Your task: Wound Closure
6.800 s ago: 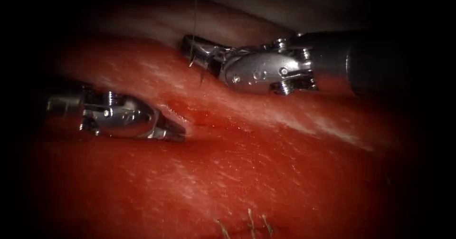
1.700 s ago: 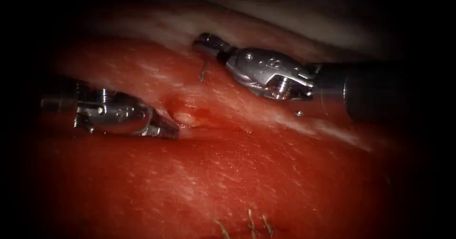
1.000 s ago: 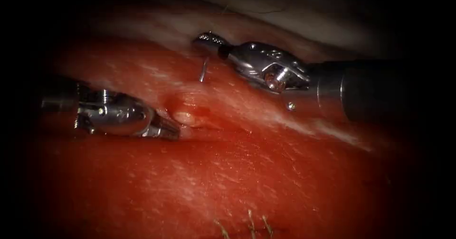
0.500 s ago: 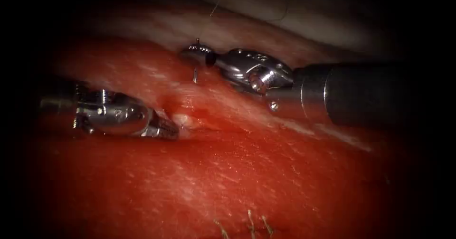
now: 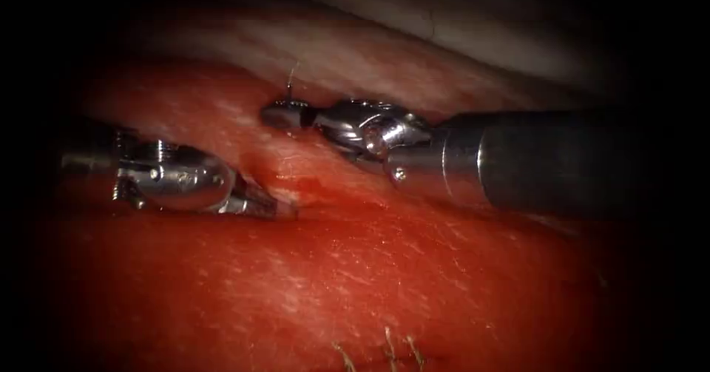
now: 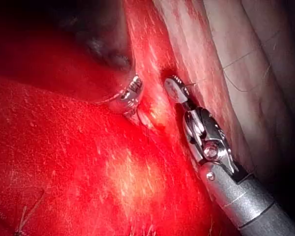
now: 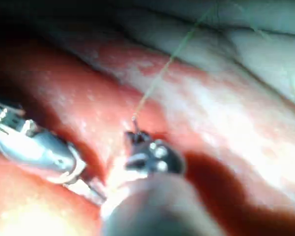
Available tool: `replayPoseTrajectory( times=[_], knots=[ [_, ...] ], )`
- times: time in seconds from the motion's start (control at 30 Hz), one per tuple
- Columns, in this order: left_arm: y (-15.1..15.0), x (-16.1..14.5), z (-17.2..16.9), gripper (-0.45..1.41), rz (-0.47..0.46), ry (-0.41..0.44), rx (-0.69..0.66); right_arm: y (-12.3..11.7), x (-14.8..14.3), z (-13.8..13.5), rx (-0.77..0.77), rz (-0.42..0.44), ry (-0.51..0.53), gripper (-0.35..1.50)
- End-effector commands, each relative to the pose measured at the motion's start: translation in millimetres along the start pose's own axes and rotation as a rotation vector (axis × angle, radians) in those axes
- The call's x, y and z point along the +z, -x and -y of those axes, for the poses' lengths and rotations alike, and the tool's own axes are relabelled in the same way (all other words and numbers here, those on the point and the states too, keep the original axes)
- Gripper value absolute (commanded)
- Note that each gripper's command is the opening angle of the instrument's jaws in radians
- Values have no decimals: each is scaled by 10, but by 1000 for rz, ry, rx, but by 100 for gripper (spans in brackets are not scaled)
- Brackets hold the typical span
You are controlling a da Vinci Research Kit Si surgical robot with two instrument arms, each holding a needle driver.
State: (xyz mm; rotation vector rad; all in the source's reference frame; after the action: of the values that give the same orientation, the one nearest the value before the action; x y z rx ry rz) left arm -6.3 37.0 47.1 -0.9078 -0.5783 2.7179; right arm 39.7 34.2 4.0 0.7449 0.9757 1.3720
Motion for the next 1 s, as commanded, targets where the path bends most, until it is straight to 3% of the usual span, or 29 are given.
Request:
replayPoseTrajectory(
  times=[0.03,0.23,0.27,0.3,0.33,0.4,0.6,0.77,1.0],
  knots=[
    [1,8,-2,-25,-1,3,0,8,10,4,37,20,-11,-35],
    [1,8,-1,-25,-1,3,0,16,7,8,107,49,-67,-35],
    [1,8,-1,-25,-1,3,0,13,8,7,105,22,-66,9],
    [1,8,-1,-25,-1,3,0,10,8,6,105,-7,-60,32],
    [1,8,-1,-25,-1,3,0,4,10,3,80,-72,-38,81],
    [1,8,-1,-25,-1,3,0,-3,11,-2,-68,-121,13,106],
    [1,9,-1,-25,0,2,0,-30,9,-22,-339,-142,80,115],
    [1,9,-2,-25,0,2,0,-50,5,-30,-504,-100,38,110],
    [1,8,-2,-24,0,3,0,-56,2,-27,-524,-84,14,99]
  ],
)
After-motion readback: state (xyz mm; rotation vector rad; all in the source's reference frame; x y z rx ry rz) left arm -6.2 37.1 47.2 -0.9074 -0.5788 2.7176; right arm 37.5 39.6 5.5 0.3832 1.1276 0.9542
